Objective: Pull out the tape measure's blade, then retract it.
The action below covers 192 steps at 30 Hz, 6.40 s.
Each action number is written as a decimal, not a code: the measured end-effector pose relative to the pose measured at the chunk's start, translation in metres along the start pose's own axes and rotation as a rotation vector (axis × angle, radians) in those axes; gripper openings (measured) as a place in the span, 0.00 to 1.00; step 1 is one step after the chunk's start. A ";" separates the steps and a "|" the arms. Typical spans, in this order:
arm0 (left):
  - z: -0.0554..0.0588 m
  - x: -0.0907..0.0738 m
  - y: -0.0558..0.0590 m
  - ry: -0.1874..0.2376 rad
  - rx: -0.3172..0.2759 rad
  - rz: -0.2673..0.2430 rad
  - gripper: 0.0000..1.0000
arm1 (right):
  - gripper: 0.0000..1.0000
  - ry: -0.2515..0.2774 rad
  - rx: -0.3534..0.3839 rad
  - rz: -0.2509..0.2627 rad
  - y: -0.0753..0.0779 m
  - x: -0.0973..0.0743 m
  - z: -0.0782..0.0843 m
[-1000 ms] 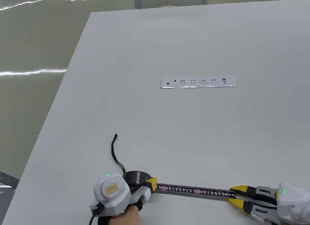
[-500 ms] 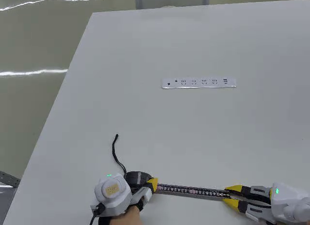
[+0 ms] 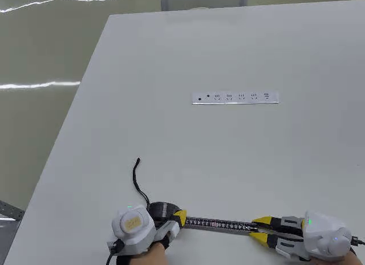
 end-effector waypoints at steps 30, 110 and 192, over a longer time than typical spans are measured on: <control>0.000 0.000 0.000 0.002 -0.002 0.000 0.61 | 0.12 -0.003 -0.065 -0.058 -0.013 0.048 -0.023; -0.002 0.000 -0.002 0.002 -0.040 0.026 0.61 | 0.12 -0.013 -0.149 -0.116 -0.030 0.126 -0.061; -0.004 -0.001 -0.005 0.015 -0.058 0.036 0.61 | 0.11 -0.038 -0.232 -0.148 -0.033 0.143 -0.071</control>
Point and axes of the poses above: the centre of the closed fingertips' face, and the gripper's own axes: x roughly forward along the fingers, y roughly to its right, z roughly out of its underside, the point moved 3 cm from there along -x, roughly backward along the fingers, and after that the axes turned 5 degrees about -y, right-handed, at the moved point
